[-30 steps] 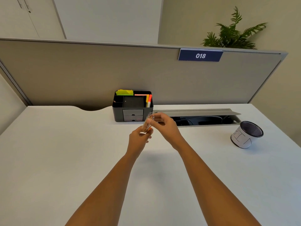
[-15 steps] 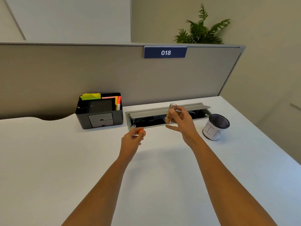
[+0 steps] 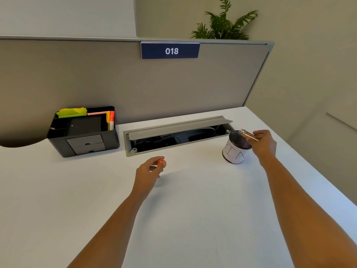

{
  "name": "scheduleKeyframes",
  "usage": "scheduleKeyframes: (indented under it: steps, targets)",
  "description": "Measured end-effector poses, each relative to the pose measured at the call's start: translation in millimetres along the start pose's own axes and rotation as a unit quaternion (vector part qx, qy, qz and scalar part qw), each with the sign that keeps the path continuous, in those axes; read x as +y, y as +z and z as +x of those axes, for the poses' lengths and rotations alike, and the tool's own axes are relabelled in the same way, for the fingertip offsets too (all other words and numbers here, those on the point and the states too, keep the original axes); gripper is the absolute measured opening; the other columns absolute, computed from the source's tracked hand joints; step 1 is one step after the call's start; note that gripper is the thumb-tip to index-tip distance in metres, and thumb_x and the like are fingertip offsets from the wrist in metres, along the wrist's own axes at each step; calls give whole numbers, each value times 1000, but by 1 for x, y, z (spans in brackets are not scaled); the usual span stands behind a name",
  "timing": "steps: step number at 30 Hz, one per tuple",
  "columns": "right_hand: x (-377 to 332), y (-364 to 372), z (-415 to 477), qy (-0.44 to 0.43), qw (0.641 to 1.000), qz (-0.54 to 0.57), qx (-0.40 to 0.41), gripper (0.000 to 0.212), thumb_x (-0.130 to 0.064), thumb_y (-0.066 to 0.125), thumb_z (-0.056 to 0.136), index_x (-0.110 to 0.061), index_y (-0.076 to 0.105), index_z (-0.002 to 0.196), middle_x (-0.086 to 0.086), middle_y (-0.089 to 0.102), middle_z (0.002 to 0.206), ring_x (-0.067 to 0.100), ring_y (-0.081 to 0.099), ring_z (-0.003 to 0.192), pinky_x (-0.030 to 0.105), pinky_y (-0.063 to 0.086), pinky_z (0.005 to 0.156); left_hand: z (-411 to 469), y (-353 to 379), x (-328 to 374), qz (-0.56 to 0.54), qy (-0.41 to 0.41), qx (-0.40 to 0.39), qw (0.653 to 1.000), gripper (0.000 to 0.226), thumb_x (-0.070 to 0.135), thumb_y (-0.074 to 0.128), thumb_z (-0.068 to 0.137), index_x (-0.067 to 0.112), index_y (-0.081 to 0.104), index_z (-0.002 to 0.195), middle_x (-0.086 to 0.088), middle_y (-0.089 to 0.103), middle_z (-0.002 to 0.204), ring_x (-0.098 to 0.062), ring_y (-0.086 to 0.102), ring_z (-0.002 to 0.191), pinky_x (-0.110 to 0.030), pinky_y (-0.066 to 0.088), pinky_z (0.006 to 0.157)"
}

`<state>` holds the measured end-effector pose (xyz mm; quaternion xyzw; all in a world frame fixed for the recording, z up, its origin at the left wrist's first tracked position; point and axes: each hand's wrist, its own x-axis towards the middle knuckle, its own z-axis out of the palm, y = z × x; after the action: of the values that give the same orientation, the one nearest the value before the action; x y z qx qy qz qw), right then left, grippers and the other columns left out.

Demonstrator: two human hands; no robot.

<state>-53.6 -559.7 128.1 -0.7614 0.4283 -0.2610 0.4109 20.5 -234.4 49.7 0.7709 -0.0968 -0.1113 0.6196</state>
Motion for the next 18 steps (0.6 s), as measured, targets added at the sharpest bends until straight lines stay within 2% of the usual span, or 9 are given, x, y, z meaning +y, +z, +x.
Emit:
scheduleKeyframes:
  steps: [2, 5, 7, 10, 18]
  targets:
    - [3, 0, 7, -26, 998, -58, 14, 26, -9, 65, 80, -7, 61, 106, 19, 63, 110, 32, 59, 99, 40, 50, 86, 2, 4, -3, 3, -2, -2, 1000, 32, 26, 55, 89, 14, 58, 119, -8, 65, 110, -23, 63, 95, -27, 53, 75]
    - [1, 4, 12, -80, 987, -137, 16, 25, 1, 59, 80, -5, 66, 103, 23, 56, 113, 36, 56, 101, 34, 43, 81, 4, 8, -8, 6, -3, -3, 1000, 30, 26, 55, 89, 15, 60, 117, -5, 65, 107, -23, 63, 94, -22, 53, 71]
    - [2, 8, 14, -99, 981, -166, 12, 28, 4, 57, 81, -5, 65, 106, 23, 56, 113, 37, 55, 102, 35, 43, 82, 6, 11, -12, 11, -5, -5, 1000, 29, 26, 55, 89, 16, 60, 117, -3, 64, 105, -22, 62, 94, -20, 52, 69]
    - [4, 11, 15, -112, 979, -168, 15, 31, 5, 59, 79, -5, 62, 108, 21, 63, 109, 35, 57, 101, 39, 47, 85, 8, 13, -17, 19, -9, -7, 1000, 29, 26, 55, 89, 17, 60, 116, -2, 63, 105, -21, 62, 93, -17, 51, 67]
    - [3, 15, 10, -101, 989, -109, 20, 30, -8, 69, 78, -8, 65, 108, 17, 69, 106, 33, 63, 98, 36, 48, 89, 5, 12, -23, 30, -12, -12, 999, 26, 25, 56, 89, 18, 62, 114, -3, 64, 106, -23, 61, 97, -17, 51, 64]
